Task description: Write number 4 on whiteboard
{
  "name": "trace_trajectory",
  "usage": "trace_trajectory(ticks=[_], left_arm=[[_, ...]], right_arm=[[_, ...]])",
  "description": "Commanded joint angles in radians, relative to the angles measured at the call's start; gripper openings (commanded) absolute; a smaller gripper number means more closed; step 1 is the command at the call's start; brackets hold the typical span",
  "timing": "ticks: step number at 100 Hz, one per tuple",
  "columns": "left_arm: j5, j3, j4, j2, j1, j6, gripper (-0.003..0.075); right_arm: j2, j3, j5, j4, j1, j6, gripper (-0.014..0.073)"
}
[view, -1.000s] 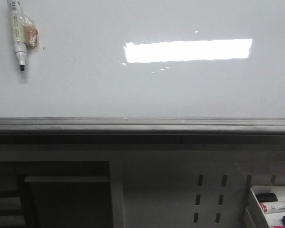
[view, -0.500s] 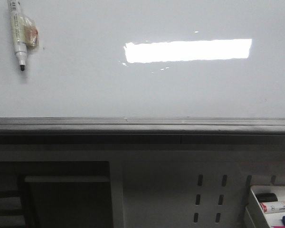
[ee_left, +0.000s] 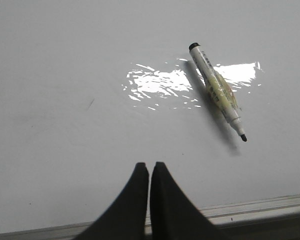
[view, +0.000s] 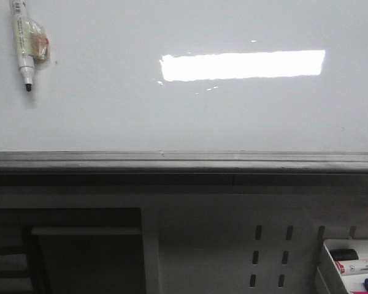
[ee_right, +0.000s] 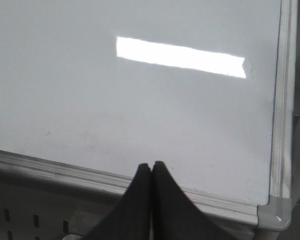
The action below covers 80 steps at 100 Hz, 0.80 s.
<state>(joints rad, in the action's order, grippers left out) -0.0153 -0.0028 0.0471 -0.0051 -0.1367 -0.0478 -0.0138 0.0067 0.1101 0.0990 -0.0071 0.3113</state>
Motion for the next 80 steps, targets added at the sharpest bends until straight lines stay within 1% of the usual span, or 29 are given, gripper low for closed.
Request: trace_trajectory(ticks=[1,3,6,8,16,17,22,25,26,27,33,34,36,41,46,55,63,75,80], left_arm=[[0.077,0.029,0.071,-0.026,0.002,0.012,-0.0020],[0.077,0.029,0.090,-0.026,0.002,0.012,-0.0020],[0.077,0.029,0.136,-0.026,0.002,0.012,-0.0020],[0.077,0.029,0.155,-0.026,0.002,0.012,-0.0020],[0.080,0.029,0.260,-0.026,0.002,0.012,-0.0020],[0.080,0.029,0.281,-0.026,0.002,0.012,-0.0020],[0.084,0.029,0.353,-0.026,0.002,0.012,-0.0020],[0.084,0.029,0.385,-0.026,0.002,0.012,-0.0020],[0.084,0.029,0.394,-0.026,0.002,0.012,-0.0020],[0.086,0.029,0.415,-0.026,0.002,0.012,-0.0020],[0.093,0.027,0.513,-0.026,0.002,0.012,-0.0020],[0.097,0.027,0.539,-0.026,0.002,0.012,-0.0020],[0.099,0.025,0.579,-0.026,0.002,0.012,-0.0020],[0.100,0.018,0.658,-0.026,0.002,0.012,-0.0020],[0.094,0.008,0.705,-0.026,0.002,0.012,-0.0020],[0.047,-0.034,0.710,-0.021,0.002,0.012,-0.0021],[-0.022,-0.096,0.662,0.020,0.002,0.008,-0.0021],[-0.150,-0.229,0.496,0.136,0.002,0.006,-0.0020],[-0.200,-0.298,0.434,0.197,0.002,0.006,-0.0020]], right_arm=[[-0.017,0.022,-0.097,0.071,-0.006,0.003,-0.0066],[-0.017,0.022,-0.099,0.093,-0.006,0.003,-0.0066],[-0.017,0.022,-0.110,0.179,-0.006,0.003,-0.0066],[-0.017,0.022,-0.110,0.190,-0.006,0.003,-0.0066],[-0.017,0.022,-0.134,0.335,-0.006,0.003,-0.0066],[-0.017,0.022,-0.134,0.335,-0.006,0.003,-0.0066],[-0.017,0.022,-0.146,0.437,-0.006,0.003,-0.0066],[-0.017,0.022,-0.148,0.469,-0.006,0.003,-0.0066],[-0.017,0.022,-0.148,0.505,-0.006,0.003,-0.0066],[-0.017,0.022,-0.148,0.505,-0.006,0.003,-0.0066],[-0.017,0.022,-0.144,0.654,-0.006,0.003,-0.0066],[-0.017,0.022,-0.144,0.654,-0.006,0.003,-0.0066],[-0.017,0.022,-0.141,0.702,-0.006,0.003,-0.0066],[-0.017,0.018,-0.125,0.710,-0.006,0.003,-0.0066],[-0.017,0.003,-0.083,0.708,-0.006,0.005,-0.0066],[-0.001,-0.041,-0.007,0.689,-0.006,0.039,-0.0064],[0.047,-0.110,0.087,0.684,-0.006,0.089,-0.0062],[0.204,-0.231,0.234,0.626,-0.006,0.129,-0.0061],[0.284,-0.285,0.271,0.610,-0.006,0.145,-0.0061]])
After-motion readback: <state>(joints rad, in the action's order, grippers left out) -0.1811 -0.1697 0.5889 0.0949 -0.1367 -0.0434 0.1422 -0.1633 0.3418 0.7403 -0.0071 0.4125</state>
